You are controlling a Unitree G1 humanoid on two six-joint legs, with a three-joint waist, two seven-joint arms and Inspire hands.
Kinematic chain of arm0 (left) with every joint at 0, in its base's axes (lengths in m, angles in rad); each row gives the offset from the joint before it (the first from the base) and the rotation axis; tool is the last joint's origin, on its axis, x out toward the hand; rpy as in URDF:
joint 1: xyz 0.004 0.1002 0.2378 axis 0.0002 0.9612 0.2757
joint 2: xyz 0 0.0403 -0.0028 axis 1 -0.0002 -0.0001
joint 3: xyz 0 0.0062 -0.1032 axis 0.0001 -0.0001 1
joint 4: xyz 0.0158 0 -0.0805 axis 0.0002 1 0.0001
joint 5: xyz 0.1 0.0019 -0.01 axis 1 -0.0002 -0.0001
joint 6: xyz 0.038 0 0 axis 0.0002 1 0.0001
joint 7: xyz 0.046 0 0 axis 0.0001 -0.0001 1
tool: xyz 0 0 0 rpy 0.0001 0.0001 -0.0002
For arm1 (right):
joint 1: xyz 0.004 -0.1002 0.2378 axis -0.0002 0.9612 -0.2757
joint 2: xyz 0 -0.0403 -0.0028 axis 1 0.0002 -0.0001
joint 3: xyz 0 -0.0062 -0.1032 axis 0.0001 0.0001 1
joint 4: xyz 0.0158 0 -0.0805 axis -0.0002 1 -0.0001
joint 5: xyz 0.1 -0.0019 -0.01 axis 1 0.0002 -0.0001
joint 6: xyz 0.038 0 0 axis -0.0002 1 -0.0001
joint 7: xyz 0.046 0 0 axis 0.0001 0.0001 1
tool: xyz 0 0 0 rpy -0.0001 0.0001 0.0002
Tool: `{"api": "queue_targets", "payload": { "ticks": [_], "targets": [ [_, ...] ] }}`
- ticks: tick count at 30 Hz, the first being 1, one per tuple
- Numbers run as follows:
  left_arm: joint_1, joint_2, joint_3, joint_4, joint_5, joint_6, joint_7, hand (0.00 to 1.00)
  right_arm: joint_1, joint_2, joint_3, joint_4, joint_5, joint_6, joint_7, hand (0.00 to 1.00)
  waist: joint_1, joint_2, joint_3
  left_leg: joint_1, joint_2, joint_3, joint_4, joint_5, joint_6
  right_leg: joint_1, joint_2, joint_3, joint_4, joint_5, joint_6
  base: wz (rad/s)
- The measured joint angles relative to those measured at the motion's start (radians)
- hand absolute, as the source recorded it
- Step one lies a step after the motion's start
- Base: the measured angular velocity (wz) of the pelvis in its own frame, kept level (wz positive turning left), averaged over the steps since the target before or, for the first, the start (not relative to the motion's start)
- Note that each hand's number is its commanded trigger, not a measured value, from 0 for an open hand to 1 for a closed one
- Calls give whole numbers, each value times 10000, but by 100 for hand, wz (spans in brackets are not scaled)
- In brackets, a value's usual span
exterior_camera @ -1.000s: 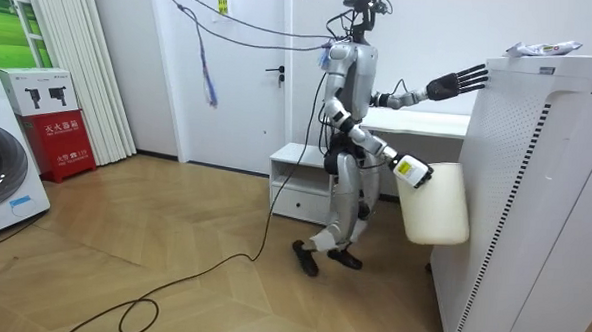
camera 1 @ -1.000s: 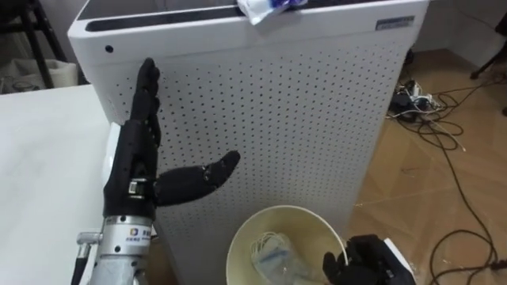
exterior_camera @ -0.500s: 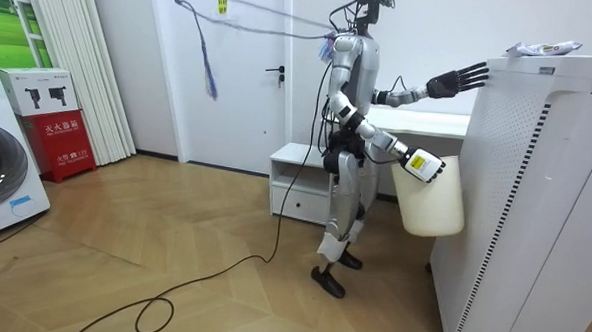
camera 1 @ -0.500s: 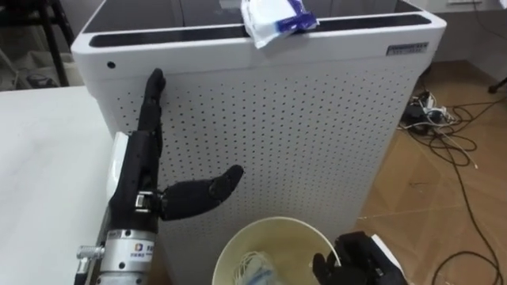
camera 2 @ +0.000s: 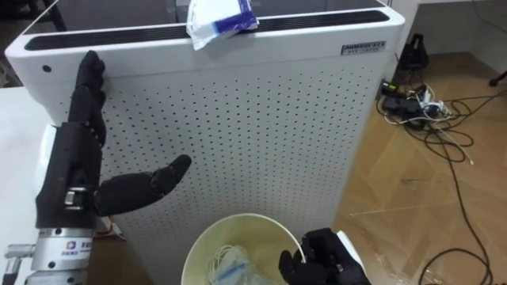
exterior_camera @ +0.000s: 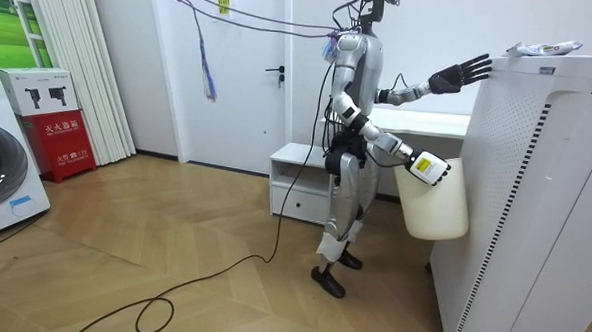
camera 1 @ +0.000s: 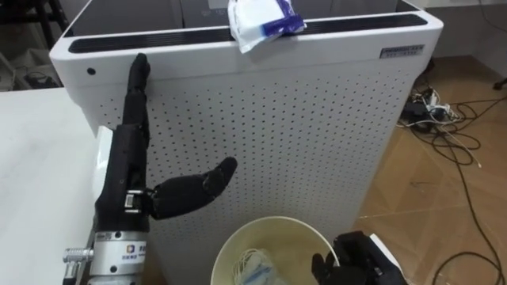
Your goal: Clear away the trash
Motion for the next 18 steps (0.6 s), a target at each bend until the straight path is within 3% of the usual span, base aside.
{"api": "queue_targets", "payload": {
  "ticks": [5, 7, 10, 18],
  "targets": [
    [-235, 114, 224, -621, 519, -32, 518, 0, 0, -16, 11, -2, 4, -149, -7, 100, -107, 20, -6, 38, 33, 11, -28, 2, -10, 96, 40, 1, -136, 89, -4, -1],
    [-589, 433, 360, -1274, 732, -591, 866, 0, 6, -31, 18, -2, 5, -170, 22, 100, -187, 90, -14, 279, 22, 58, -195, 6, -14, 277, 39, 3, -240, 108, 16, -9],
    [-750, 500, 369, -1461, 1150, -1132, 929, 0, 4, -63, 23, -22, -106, -171, 99, 100, -240, 203, -38, 638, 17, 197, -535, 7, -13, 500, 24, 30, -315, 105, 32, -13],
    [-744, 598, 383, -1462, 1889, -1105, 837, 0, 5, -71, 26, -213, -225, -170, 502, 100, -403, 226, -49, 788, 48, 271, -801, 36, -48, 510, 57, 33, -448, 103, 34, -4]
  ]
}}
